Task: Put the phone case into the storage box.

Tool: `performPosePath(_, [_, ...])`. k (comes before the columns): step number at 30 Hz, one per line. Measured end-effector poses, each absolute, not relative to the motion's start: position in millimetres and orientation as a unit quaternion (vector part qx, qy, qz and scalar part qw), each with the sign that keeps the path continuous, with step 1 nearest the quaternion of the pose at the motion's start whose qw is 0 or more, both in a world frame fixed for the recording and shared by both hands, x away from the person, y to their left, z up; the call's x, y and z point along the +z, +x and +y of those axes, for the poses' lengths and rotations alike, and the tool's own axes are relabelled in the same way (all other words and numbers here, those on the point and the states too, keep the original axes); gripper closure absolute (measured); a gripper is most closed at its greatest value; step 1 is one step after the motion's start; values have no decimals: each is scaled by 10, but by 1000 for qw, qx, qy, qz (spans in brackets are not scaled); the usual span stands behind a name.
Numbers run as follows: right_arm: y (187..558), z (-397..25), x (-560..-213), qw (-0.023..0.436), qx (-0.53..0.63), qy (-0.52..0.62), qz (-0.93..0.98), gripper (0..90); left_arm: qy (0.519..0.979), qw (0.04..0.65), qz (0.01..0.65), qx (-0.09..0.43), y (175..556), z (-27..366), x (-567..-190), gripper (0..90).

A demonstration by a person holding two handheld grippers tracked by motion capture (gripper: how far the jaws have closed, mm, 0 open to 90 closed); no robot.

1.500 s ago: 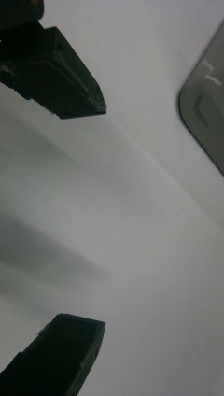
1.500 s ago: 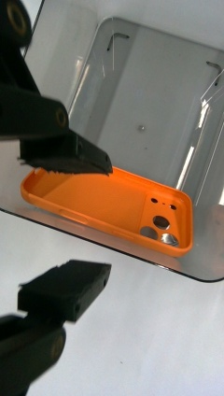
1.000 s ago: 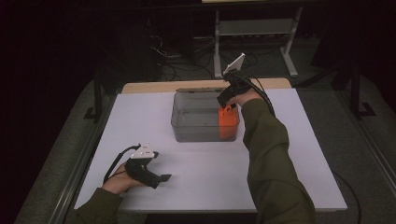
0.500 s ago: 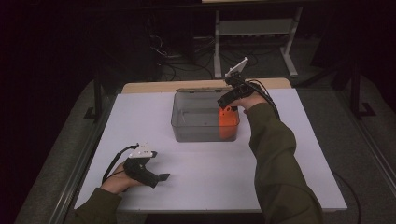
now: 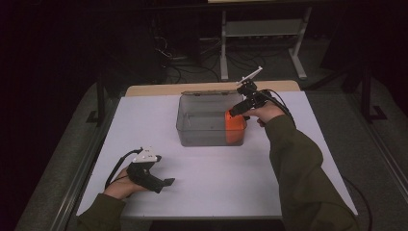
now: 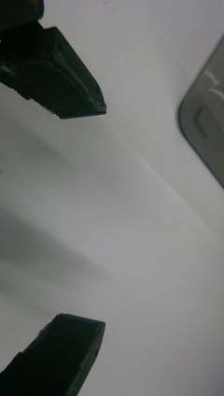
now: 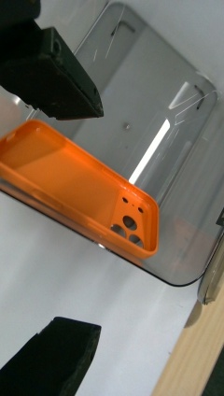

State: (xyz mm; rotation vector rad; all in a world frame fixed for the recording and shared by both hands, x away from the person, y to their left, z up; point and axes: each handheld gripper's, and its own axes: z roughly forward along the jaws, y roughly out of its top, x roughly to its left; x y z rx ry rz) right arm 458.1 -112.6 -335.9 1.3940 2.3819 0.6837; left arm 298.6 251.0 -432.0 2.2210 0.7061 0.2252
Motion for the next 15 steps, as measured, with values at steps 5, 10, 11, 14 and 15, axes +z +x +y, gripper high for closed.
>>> performPosePath(5, [4516,-1221,-3385,144,261,464,834,0,879,381,272,91,2980,2472,-4325,0])
performPosePath(10, [4431,-1285,-3401,150,282,443,838,0,886,367,267,99,2975,2409,-4338,0])
performPosePath(11, [4410,-1298,-3411,152,282,439,839,0,884,368,269,99,2976,2403,-4334,0])
performPosePath(14, [4363,-1332,-3432,152,290,433,840,0,883,371,269,99,2981,2399,-4328,0])
performPosePath(15, [4341,-1342,-3438,153,294,431,839,0,883,371,270,99,2980,2400,-4328,0])
